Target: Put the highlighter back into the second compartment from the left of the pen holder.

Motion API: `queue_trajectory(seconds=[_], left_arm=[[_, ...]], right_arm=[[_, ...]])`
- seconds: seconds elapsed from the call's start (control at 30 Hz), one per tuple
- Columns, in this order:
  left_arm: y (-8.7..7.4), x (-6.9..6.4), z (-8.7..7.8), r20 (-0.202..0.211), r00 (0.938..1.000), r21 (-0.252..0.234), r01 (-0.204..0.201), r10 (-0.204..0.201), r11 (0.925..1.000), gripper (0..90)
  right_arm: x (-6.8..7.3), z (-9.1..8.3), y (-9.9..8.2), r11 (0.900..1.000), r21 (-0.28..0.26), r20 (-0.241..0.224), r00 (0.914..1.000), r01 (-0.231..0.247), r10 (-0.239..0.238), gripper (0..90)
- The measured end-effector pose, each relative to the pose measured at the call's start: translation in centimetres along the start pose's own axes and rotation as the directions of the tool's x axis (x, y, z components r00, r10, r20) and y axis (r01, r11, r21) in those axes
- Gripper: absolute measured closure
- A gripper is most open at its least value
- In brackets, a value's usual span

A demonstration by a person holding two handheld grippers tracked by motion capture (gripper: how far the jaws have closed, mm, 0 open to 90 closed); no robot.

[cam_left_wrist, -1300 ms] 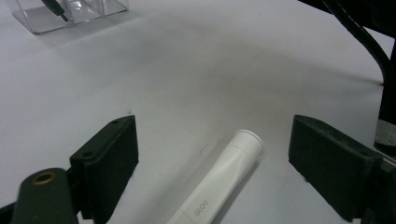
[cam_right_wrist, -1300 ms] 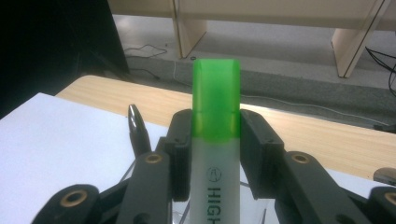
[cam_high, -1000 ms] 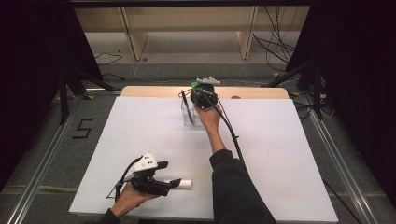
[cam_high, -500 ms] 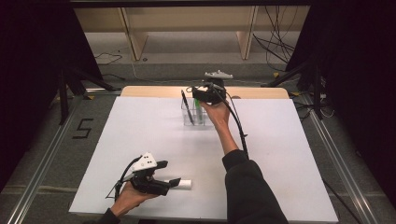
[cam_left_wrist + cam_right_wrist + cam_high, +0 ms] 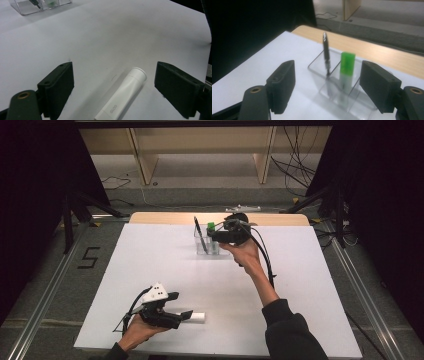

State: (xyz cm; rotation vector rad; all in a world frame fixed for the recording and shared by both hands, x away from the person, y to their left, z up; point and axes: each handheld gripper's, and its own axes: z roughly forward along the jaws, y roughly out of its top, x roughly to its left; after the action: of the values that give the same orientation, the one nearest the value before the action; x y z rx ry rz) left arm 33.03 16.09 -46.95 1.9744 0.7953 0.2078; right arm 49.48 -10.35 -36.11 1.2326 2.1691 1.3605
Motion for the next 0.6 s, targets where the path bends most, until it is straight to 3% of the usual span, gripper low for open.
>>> queue_trajectory(seconds=[0.23, 0.47, 0.6], left_arm=[[0.0, 0.2, 0.0, -0.001, 1.0000, 0.001, 0.005, -0.005, 1.0000, 15.5], [0.3, 0.4, -0.2, 0.005, 0.9999, 0.000, 0.016, -0.016, 0.9999, 15.5], [0.6, 0.4, -0.3, 0.018, 0.9998, 0.019, 0.001, -0.002, 0.9998, 15.5]], right_arm=[[0.2, -2.4, -2.1, 0.9999, 0.009, -0.051, 0.9987, 0.007, -0.006, 29.4], [0.5, -4.8, -4.4, 0.9999, -0.004, -0.065, 0.9978, 0.016, -0.016, 29.2], [0.6, -6.0, -6.0, 0.9995, 0.004, -0.067, 0.9973, 0.031, -0.030, 28.8]])
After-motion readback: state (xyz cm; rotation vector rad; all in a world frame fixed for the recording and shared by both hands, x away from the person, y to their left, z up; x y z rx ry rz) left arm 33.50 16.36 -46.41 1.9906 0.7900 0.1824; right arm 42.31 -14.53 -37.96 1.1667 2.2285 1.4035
